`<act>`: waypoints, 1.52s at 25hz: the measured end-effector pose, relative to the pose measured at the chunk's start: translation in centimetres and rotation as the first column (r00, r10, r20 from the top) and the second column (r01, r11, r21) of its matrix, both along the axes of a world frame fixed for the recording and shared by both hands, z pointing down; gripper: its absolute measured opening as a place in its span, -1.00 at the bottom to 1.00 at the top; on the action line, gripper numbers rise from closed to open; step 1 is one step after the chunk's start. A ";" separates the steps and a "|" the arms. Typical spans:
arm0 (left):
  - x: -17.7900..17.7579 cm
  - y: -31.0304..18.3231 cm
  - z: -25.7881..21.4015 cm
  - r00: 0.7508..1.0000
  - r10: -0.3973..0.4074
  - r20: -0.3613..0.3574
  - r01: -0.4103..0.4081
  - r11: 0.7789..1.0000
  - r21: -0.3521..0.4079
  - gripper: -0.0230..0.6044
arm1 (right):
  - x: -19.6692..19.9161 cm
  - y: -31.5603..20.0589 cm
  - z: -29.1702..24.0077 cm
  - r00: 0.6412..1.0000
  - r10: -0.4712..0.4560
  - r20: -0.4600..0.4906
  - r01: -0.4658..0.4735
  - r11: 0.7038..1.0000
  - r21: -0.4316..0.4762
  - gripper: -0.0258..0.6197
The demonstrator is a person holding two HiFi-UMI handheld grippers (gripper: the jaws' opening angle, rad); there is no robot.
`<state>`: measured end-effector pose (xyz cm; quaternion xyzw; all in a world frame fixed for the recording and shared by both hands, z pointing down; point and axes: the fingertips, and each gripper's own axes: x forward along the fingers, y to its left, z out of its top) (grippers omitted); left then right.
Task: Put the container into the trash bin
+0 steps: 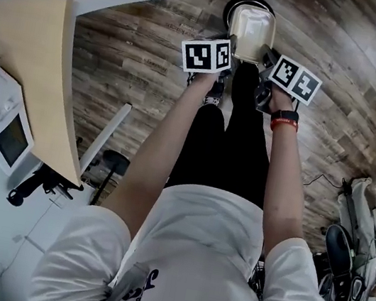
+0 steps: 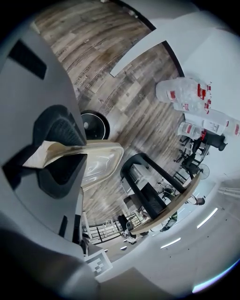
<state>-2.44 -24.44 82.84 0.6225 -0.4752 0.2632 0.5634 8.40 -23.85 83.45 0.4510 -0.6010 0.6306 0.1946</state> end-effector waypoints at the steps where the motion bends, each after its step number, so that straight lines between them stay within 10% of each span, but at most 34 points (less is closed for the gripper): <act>1: -0.2 0.1 0.9 1.000 -0.002 0.002 0.002 1.000 -0.008 -0.73 | -0.2 0.0 0.9 1.000 -0.005 0.000 0.005 1.000 -0.007 -0.59; 38: -2.1 1.1 25.7 1.000 0.013 -0.007 -0.014 0.973 -0.232 -0.69 | -2.1 0.5 25.3 0.998 -0.051 -0.031 0.044 0.977 -0.208 -0.58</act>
